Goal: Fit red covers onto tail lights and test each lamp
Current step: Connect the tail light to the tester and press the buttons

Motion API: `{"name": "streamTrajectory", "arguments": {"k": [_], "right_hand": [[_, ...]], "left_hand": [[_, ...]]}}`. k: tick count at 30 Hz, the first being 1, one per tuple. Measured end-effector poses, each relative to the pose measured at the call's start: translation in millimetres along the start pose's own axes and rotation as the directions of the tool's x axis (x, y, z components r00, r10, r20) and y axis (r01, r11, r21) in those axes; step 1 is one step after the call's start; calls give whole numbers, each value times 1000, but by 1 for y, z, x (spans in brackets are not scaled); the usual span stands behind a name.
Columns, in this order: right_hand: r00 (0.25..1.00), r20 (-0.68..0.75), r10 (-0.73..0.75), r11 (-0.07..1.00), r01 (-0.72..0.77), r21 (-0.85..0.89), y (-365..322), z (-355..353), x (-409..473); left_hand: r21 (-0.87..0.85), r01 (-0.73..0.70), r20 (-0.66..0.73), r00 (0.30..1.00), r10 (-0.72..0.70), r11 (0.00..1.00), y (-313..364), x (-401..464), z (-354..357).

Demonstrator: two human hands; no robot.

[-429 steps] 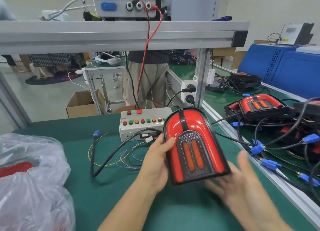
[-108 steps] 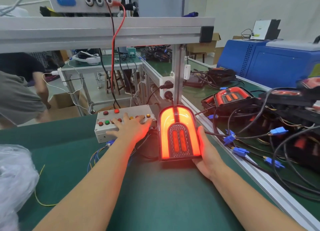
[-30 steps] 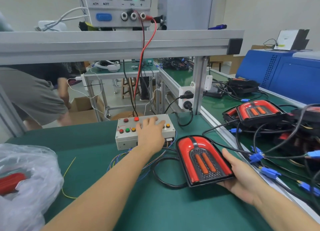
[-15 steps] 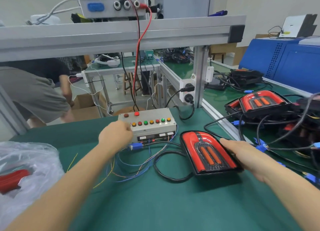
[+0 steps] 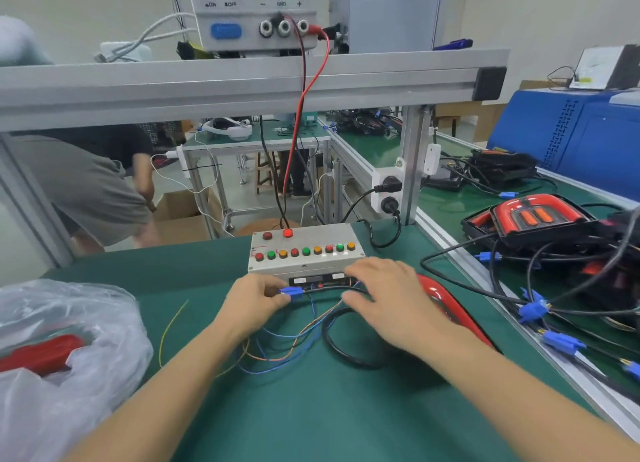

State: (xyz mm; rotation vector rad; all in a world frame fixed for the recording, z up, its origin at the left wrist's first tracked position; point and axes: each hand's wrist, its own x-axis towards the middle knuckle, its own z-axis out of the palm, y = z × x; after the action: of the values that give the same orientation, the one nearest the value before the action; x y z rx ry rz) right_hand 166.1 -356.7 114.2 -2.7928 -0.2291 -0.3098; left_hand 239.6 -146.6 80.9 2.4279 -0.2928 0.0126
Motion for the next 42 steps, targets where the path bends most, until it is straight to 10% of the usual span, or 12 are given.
{"name": "streamTrajectory", "arguments": {"k": [17,33,42], "right_hand": [[988,-85,-125,974,106,-198,-47,34,29],[998,-62,29,988,-38,-149,-40,21,24],[973,158,-167,974,188,-125,-24,11,5]], "left_hand": [[101,-480,-184,852,490,872,22,-37,-29],[43,-354,-273,895,352,934,-16,-32,-46],[573,-181,72,983,170,800,-14,-27,-22]]}}
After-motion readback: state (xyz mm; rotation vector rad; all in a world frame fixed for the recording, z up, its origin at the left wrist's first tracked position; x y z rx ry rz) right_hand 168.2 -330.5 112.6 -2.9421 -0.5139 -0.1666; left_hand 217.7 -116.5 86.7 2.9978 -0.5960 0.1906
